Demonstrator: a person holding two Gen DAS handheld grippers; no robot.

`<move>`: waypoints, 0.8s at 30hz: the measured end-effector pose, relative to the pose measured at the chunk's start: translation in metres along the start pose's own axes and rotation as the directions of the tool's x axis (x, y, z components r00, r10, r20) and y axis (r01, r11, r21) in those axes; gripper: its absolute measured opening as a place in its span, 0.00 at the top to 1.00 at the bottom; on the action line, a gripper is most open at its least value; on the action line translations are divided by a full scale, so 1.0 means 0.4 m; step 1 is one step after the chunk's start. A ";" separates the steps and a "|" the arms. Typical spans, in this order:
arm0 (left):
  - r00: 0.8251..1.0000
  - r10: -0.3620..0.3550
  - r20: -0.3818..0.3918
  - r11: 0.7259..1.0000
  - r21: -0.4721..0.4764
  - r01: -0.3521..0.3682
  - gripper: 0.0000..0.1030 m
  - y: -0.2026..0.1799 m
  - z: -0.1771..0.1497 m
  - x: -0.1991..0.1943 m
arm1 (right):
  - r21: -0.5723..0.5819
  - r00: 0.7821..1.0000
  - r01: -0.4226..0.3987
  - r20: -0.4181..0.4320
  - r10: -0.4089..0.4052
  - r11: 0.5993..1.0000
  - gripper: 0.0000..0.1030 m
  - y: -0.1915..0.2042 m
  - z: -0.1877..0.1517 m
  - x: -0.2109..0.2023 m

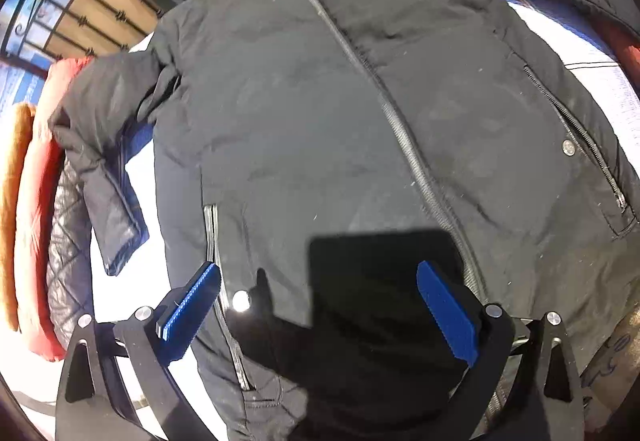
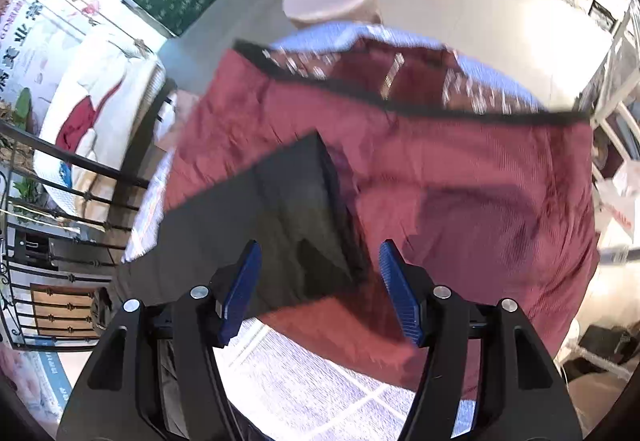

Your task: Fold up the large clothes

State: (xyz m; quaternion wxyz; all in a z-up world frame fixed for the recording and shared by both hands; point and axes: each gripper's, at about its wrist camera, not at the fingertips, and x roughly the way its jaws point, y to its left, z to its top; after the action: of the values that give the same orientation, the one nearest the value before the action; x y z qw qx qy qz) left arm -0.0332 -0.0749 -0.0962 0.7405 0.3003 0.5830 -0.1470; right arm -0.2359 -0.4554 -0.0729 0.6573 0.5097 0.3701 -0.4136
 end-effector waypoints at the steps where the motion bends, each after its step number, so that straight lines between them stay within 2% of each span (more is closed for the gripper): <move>1: 1.000 -0.001 0.006 1.000 0.009 0.001 0.06 -0.004 0.003 -0.004 | 0.022 1.000 -0.012 -0.018 0.013 1.000 0.40 -0.008 -0.013 0.016; 3: 1.000 -0.001 0.013 1.000 0.023 0.000 0.06 -0.011 0.007 -0.008 | 0.085 0.996 -0.074 -0.048 0.078 0.994 0.40 -0.023 -0.036 0.049; 5: 1.000 0.004 0.016 0.999 0.037 -0.005 0.06 -0.016 0.006 -0.009 | 0.139 0.989 -0.136 -0.029 0.142 0.981 0.40 -0.032 -0.045 0.070; 10: 1.000 0.006 -0.002 1.000 0.030 -0.006 0.06 -0.009 -0.002 -0.001 | 0.232 0.987 -0.151 -0.018 0.159 0.961 0.42 -0.054 -0.042 0.122; 13: 1.000 0.006 -0.003 1.000 0.001 -0.006 0.06 0.005 -0.004 -0.001 | 0.277 0.986 -0.158 -0.004 0.165 0.948 0.54 -0.070 -0.044 0.130; 15: 1.000 0.002 -0.010 1.000 -0.028 -0.002 0.06 0.017 -0.008 0.002 | 0.295 0.989 -0.140 -0.010 0.150 0.945 0.67 -0.078 -0.042 0.132; 16: 1.000 0.002 -0.015 0.999 -0.036 -0.003 0.06 0.022 -0.010 0.005 | 0.300 0.989 -0.140 -0.010 0.150 0.944 0.69 -0.079 -0.039 0.128; 18: 1.000 0.002 -0.022 0.999 -0.048 -0.003 0.06 0.028 -0.013 0.008 | 0.270 0.990 -0.131 -0.005 0.138 0.954 0.78 -0.065 -0.032 0.113; 22: 1.000 -0.007 -0.024 0.998 -0.069 0.006 0.06 0.035 -0.019 0.006 | 0.127 0.996 -0.081 0.039 0.077 0.989 0.82 0.014 -0.017 0.056; 24: 1.000 -0.014 -0.021 0.998 -0.067 0.012 0.06 0.032 -0.024 0.007 | 0.025 0.995 -0.057 0.088 0.054 0.998 0.82 0.078 -0.011 0.011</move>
State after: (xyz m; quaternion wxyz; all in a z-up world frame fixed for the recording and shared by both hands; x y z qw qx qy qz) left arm -0.0325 -0.0587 -0.0965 0.7429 0.2730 0.5975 -0.1287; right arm -0.2056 -0.4474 -0.0664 0.6769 0.5104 0.3211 -0.4221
